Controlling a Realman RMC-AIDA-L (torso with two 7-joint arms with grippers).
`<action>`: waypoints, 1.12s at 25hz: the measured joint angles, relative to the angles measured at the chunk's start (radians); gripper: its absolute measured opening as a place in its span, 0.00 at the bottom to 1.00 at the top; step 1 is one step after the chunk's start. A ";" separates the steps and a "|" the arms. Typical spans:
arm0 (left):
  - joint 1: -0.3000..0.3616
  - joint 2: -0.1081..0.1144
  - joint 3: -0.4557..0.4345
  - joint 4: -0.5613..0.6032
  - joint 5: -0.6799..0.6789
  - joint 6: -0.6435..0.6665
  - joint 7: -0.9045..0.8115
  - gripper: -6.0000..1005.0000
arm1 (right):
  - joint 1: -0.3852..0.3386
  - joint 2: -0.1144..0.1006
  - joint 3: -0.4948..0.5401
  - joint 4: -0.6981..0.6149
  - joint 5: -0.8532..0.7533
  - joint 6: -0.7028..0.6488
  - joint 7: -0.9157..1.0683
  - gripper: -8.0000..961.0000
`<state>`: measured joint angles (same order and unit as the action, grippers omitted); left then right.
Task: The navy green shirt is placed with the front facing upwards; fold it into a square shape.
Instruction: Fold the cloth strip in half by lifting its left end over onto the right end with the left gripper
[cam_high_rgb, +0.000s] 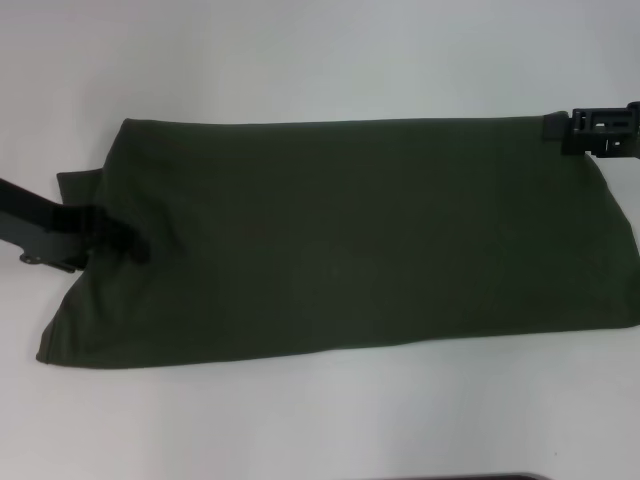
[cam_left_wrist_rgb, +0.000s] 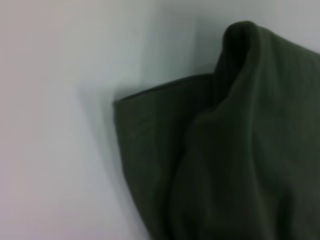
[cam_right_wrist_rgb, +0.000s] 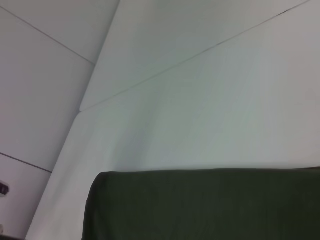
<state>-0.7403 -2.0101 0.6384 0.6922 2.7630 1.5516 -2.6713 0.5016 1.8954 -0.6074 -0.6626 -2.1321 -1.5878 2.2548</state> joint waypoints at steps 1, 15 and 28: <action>-0.003 -0.002 -0.002 0.003 -0.001 0.000 0.001 0.61 | 0.000 0.000 0.000 0.000 0.000 0.000 0.000 0.79; -0.011 0.000 0.006 0.031 -0.039 0.034 0.034 0.32 | -0.001 0.001 0.000 0.002 0.002 -0.006 0.000 0.79; 0.013 0.025 -0.001 0.075 -0.030 0.055 0.056 0.07 | 0.000 -0.001 0.003 0.002 0.006 -0.006 0.005 0.80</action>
<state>-0.7275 -1.9846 0.6371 0.7673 2.7329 1.6066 -2.6153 0.5014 1.8946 -0.6048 -0.6610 -2.1262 -1.5937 2.2594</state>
